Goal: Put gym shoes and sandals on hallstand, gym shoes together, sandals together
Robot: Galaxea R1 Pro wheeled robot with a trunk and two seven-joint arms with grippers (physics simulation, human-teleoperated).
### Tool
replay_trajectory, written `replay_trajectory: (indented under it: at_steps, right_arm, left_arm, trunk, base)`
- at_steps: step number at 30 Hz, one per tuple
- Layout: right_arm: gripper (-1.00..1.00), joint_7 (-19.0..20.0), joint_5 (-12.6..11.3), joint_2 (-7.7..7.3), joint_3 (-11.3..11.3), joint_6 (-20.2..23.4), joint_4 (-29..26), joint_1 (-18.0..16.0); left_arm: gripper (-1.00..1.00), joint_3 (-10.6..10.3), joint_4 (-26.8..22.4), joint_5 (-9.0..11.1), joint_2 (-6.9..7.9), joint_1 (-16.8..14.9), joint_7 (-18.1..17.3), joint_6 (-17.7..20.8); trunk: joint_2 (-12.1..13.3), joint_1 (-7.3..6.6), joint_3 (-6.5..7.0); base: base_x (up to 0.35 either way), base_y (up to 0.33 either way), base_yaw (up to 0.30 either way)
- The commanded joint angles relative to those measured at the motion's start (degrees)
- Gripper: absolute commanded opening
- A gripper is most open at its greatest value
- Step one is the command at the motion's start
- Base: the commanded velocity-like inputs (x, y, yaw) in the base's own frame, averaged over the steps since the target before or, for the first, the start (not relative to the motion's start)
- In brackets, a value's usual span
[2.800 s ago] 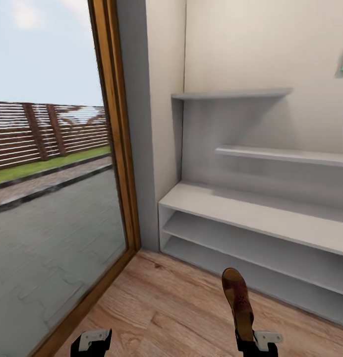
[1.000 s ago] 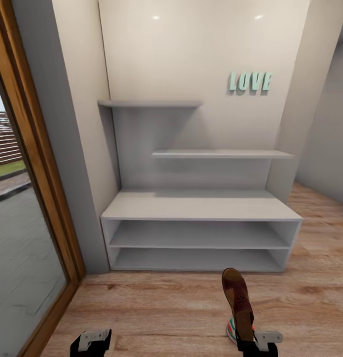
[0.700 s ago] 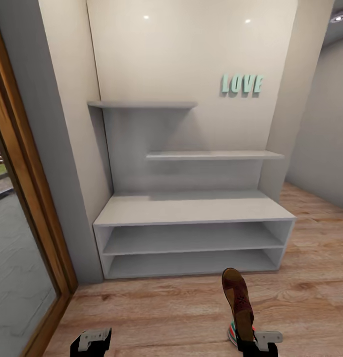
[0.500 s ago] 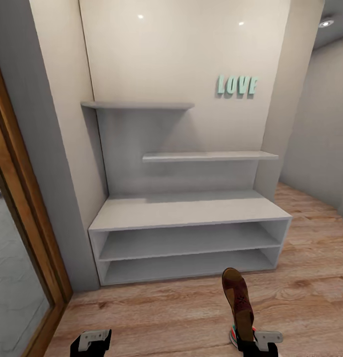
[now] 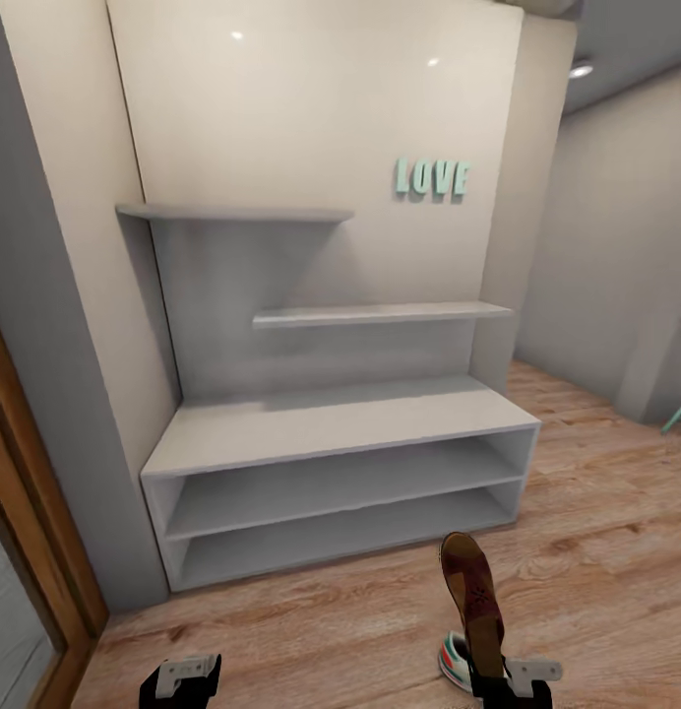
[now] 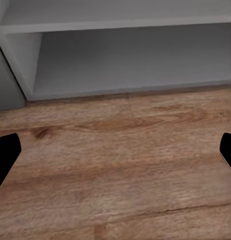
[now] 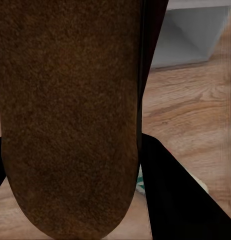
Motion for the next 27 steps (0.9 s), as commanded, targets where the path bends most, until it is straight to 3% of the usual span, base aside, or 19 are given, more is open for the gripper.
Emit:
replay_trajectory:
  at_steps: [1,27]
  right_arm:
    - [-1.0,-0.12,-0.36,0.0,0.09,-0.17,0.05,-0.04]
    - [-1.0,-0.12,-0.36,0.01,0.09,-0.17,0.05,-0.04]
  left_arm:
    - [1.0,-0.02,0.02,0.48,0.01,-0.02,-0.19,-0.14]
    - [1.0,-0.02,0.02,0.48,0.01,0.0,-0.19,-0.14]
  trunk:
    - [-0.02,-0.01,-0.01]
    - [-0.02,-0.01,1.32]
  base:
    - [0.001,0.004,-0.233]
    - [0.0,0.0,-0.233]
